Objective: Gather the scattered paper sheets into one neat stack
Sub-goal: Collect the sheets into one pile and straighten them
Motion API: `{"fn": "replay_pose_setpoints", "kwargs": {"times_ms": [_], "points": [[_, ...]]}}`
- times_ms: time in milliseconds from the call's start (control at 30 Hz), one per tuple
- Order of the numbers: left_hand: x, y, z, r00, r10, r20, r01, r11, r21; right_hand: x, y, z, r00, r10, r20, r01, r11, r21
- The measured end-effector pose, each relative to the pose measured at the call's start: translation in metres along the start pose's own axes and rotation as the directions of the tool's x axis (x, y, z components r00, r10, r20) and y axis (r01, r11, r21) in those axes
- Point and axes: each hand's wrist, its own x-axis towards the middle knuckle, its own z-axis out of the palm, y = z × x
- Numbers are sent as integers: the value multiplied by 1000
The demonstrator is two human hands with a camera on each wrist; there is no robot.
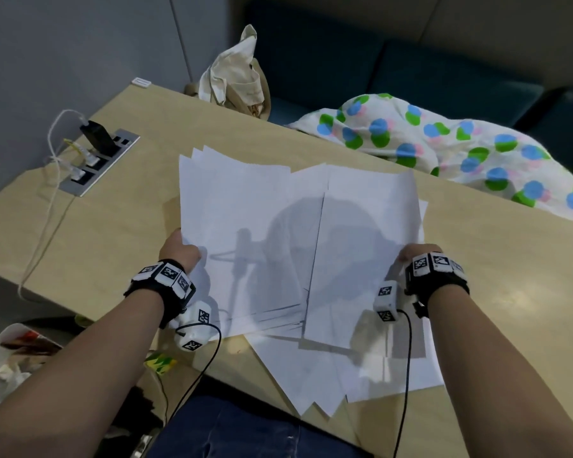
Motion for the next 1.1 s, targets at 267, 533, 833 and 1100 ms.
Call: {"fn": "replay_pose_setpoints", "kwargs": {"times_ms": [267, 533, 833, 1100], "points": [[7, 4, 13, 998, 33, -44, -28, 994, 107, 20, -25, 17, 960, -21, -281, -35, 980, -195], [11, 4, 17, 999, 16, -36, -14, 998, 69, 23, -37, 11, 944, -262, -203, 206, 944, -259], [-5, 18, 18, 995, 104, -5, -104, 992, -73, 1, -48, -20, 797, -566, -210, 546, 825, -146], [-24, 38, 8, 989, 144, 36, -138, 981, -137, -44, -74, -66, 729, -664, -164, 682, 726, 92]]}}
